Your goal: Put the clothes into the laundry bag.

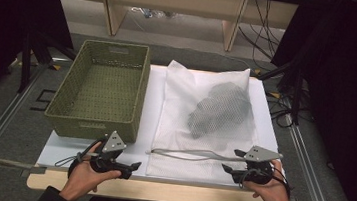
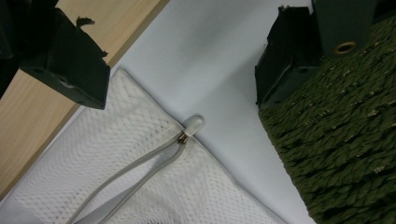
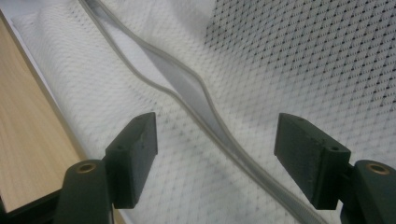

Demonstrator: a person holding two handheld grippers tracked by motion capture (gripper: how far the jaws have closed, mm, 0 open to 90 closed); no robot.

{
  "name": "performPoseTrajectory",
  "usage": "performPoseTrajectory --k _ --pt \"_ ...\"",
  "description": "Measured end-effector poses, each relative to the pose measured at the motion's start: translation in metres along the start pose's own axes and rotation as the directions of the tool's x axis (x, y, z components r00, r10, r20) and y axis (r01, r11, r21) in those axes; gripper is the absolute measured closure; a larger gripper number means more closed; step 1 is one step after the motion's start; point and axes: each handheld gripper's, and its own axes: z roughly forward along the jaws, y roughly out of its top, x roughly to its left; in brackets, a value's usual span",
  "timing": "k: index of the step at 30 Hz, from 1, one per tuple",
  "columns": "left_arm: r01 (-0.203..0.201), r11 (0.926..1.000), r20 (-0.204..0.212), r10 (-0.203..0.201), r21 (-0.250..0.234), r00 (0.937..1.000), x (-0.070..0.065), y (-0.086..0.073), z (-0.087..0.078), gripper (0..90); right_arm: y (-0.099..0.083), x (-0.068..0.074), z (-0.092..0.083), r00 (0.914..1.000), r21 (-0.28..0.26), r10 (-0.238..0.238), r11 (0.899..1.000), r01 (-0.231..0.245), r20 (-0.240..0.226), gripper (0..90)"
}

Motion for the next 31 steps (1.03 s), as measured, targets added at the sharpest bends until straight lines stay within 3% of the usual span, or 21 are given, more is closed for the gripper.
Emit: performPoseTrajectory --k 2,4,7,8,10,11,13,14,15,22,31 --pt "-0.018 0.9997 -0.007 0.019 0.016 0.9998 0.000 0.000 -0.002 17.7 -0.002 0.002 -0.002 1.0000 0.005 0.004 1.000 -0.004 0.008 29.8" --pt "-0.002 1.0000 -0.011 0.002 0.004 0.9999 -0.002 0.000 -0.001 17.7 -0.005 0.006 -0.006 0.9995 0.010 0.026 1.000 -0.027 0.018 28.9" --pt "-0.013 0.9999 0.000 0.013 0.008 0.9999 -0.002 -0.001 -0.003 17.7 -0.008 0.008 -0.009 0.9993 0.017 0.032 0.999 -0.032 0.020 28.6" --pt "0.008 0.9999 -0.009 -0.008 -0.012 0.9999 -0.004 -0.001 -0.002 17.7 -0.008 0.008 -0.009 0.9993 0.017 0.032 0.999 -0.032 0.020 28.6" --pt "-0.008 0.9999 -0.003 0.008 -0.008 1.0000 -0.003 0.000 -0.004 17.7 -0.010 0.008 -0.010 0.9996 0.017 0.022 1.000 -0.022 0.019 28.2" --pt "0.008 0.9999 -0.001 -0.008 -0.012 1.0000 -0.003 0.000 -0.003 17.7 -0.011 0.009 -0.011 0.9994 0.022 0.029 0.999 -0.029 0.017 27.9" --pt "0.000 1.0000 -0.003 0.000 -0.007 1.0000 -0.003 0.000 -0.004 17.7 -0.011 0.010 -0.013 0.9992 0.018 0.022 1.000 -0.022 0.034 27.4" --pt "-0.002 1.0000 -0.003 0.002 -0.007 1.0000 -0.003 0.000 -0.003 17.7 -0.012 0.012 -0.014 0.9986 0.025 0.045 0.999 -0.046 0.029 27.3" --pt "-0.004 1.0000 -0.003 0.004 -0.006 1.0000 -0.003 0.001 -0.004 17.7 -0.011 0.009 -0.014 0.9991 0.013 0.021 1.000 -0.021 0.037 27.2" --pt "0.005 0.9999 -0.007 -0.005 -0.013 1.0000 -0.006 0.001 -0.002 17.7 -0.011 0.009 -0.015 0.9982 0.017 0.037 0.999 -0.038 0.047 27.4" --pt "-0.001 1.0000 -0.004 0.001 -0.009 1.0000 -0.005 0.001 0.002 17.8 -0.011 0.006 -0.015 0.9985 0.006 0.002 1.000 -0.003 0.055 27.4"
